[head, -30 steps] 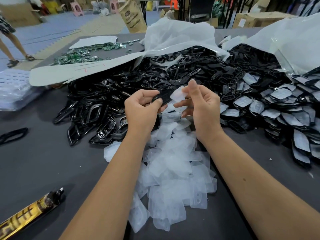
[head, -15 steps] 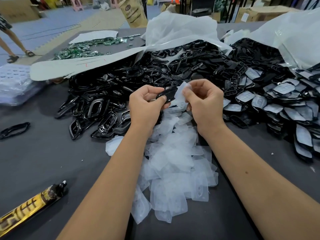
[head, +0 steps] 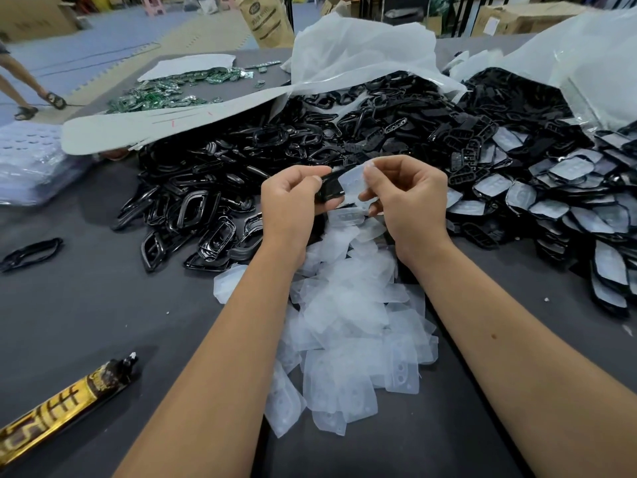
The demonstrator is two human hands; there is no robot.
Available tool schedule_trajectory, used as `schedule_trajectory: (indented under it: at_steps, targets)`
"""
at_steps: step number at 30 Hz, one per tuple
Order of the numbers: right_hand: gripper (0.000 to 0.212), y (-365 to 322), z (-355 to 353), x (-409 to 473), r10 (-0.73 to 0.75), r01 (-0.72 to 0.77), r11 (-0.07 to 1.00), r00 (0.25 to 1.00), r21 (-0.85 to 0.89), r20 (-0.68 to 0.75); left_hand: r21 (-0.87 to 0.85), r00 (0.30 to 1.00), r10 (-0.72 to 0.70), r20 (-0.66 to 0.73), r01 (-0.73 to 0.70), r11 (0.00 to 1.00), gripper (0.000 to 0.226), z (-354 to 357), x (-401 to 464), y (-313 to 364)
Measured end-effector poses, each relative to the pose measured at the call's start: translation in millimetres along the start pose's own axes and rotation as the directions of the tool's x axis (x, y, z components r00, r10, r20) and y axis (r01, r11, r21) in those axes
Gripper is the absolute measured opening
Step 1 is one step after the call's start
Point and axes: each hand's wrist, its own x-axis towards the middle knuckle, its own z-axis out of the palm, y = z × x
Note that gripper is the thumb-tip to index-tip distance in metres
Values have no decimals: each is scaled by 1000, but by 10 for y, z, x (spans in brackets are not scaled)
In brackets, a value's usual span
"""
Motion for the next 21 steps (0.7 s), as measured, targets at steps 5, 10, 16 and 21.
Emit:
schedule_trajectory:
  at_steps: [5,10,16,21]
  targets:
    - [8,10,2,-12,-19,21,998,999,-62,29,-57,998,-8,60,11,998,40,0,-8,19]
    - [13,44,19,-15,-64,62,974,998,-217,0,-43,997,3,76,0,999,42,-4,-6,-8]
    - [15,29,14,-14,-72,64,957,997,-281,-17,22,996,14,90,-16,1000,39,-9,-3,-19]
    - [18,4,28,-22,-82,64,935,996,-350,-37,93,991,54,124,-65,994,21,-9,-5,-44]
